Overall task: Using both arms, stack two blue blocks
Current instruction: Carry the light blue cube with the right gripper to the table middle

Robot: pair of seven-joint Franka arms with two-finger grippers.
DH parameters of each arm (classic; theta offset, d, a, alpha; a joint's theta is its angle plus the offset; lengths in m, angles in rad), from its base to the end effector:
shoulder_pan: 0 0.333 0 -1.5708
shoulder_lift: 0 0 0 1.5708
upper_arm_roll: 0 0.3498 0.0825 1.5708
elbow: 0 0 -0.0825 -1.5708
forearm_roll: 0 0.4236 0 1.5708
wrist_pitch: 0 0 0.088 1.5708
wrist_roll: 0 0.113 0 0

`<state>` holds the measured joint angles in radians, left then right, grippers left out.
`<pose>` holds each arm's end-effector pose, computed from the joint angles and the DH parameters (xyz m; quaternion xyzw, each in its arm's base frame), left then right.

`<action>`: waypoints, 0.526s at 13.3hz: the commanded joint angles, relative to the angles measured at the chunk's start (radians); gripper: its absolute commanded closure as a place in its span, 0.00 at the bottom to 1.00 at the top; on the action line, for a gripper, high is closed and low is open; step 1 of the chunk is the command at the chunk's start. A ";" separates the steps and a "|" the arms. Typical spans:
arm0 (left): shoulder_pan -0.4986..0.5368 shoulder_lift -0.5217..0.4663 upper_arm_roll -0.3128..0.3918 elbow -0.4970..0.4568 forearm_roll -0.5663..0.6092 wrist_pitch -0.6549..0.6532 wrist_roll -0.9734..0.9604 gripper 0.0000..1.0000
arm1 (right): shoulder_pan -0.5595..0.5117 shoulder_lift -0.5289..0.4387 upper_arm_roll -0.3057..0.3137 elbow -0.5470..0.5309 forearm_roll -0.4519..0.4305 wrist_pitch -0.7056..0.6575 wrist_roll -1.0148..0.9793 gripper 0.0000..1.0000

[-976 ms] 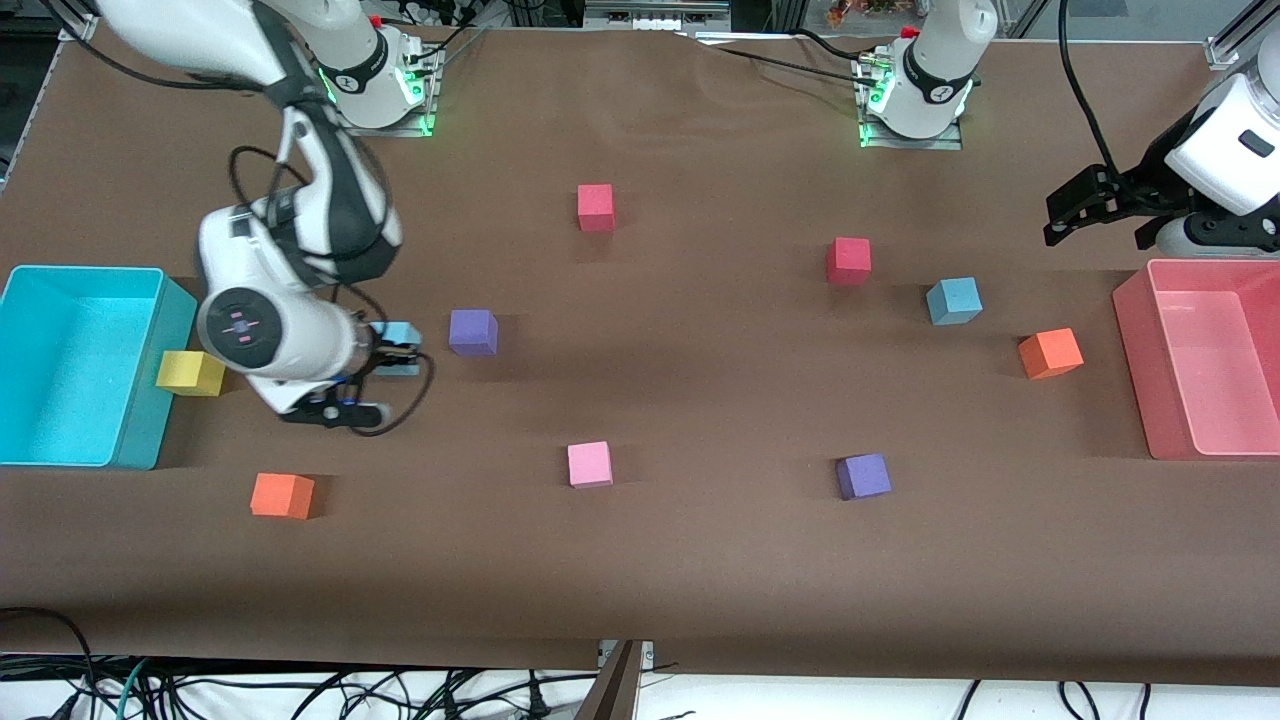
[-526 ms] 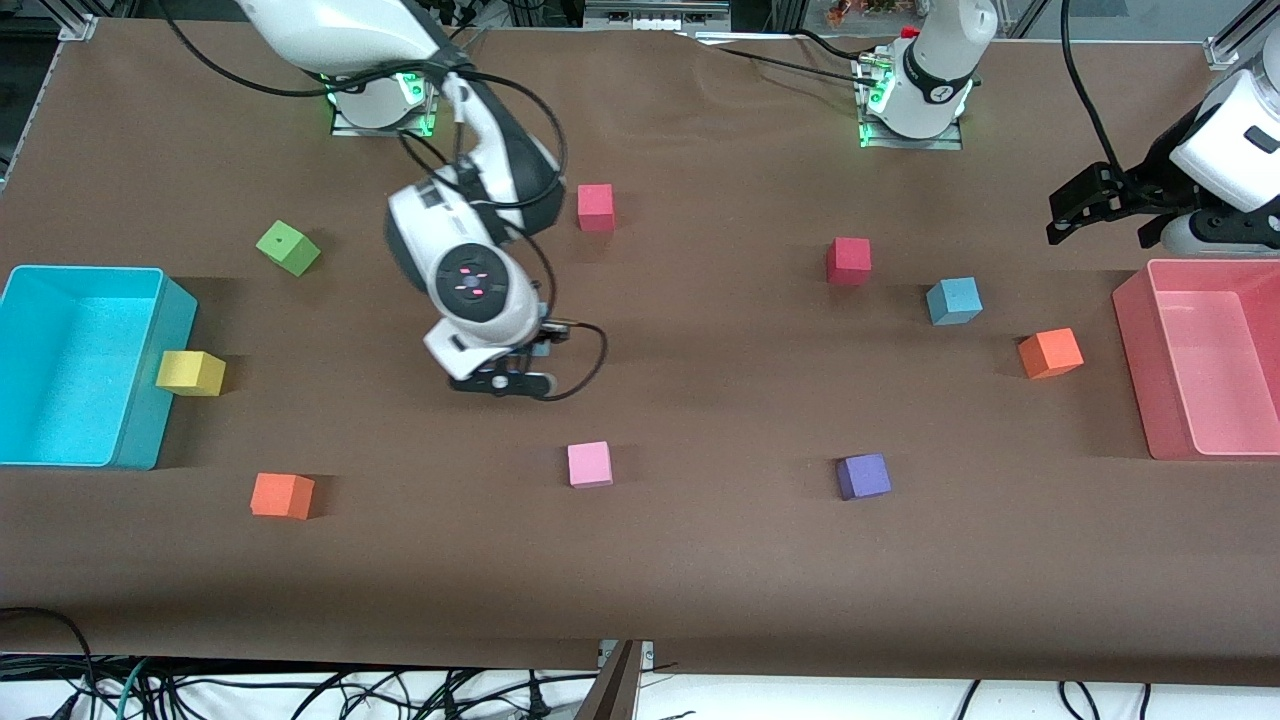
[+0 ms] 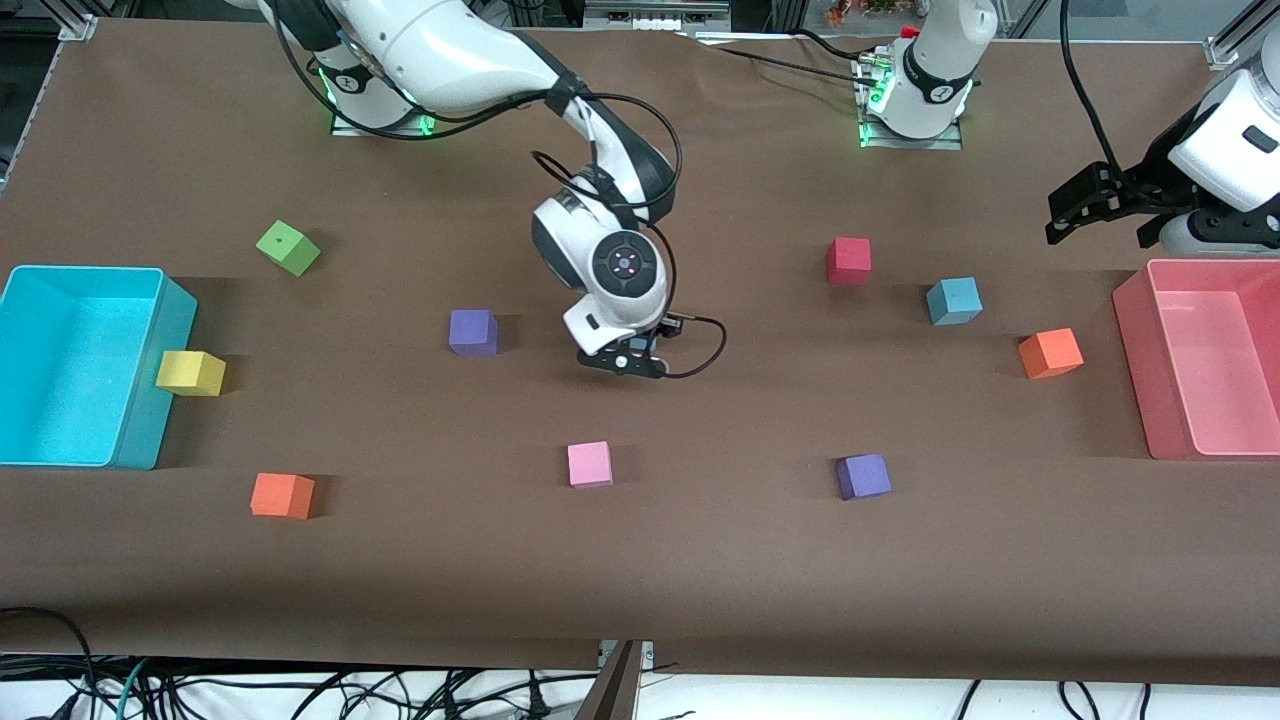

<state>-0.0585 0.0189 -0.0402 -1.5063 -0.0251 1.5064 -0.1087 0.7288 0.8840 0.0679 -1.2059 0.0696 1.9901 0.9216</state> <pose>0.5912 -0.0613 0.6683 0.9999 0.0043 -0.0107 0.0119 0.5721 0.5707 0.2327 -0.9931 0.0889 0.0758 0.0007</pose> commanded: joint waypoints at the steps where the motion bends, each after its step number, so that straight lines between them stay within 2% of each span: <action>1: 0.002 -0.001 -0.003 0.018 0.017 -0.022 -0.002 0.00 | 0.014 0.033 -0.008 0.048 0.027 0.018 0.010 1.00; 4: 0.002 -0.001 -0.007 0.018 0.017 -0.022 -0.003 0.00 | 0.017 0.042 -0.008 0.046 0.039 0.019 0.010 1.00; 5: 0.002 -0.001 -0.007 0.018 0.017 -0.022 -0.002 0.00 | 0.021 0.046 -0.008 0.046 0.039 0.022 0.008 0.97; 6: 0.002 -0.001 -0.007 0.018 0.019 -0.022 -0.002 0.00 | 0.023 0.049 -0.008 0.045 0.038 0.024 0.006 0.89; 7: 0.002 -0.001 -0.007 0.017 0.019 -0.022 -0.003 0.00 | 0.023 0.050 -0.008 0.043 0.038 0.024 0.002 0.57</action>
<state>-0.0585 0.0189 -0.0412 -1.5063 -0.0251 1.5063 -0.1087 0.7389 0.9089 0.0674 -1.1977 0.0933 2.0180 0.9227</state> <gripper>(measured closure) 0.000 0.493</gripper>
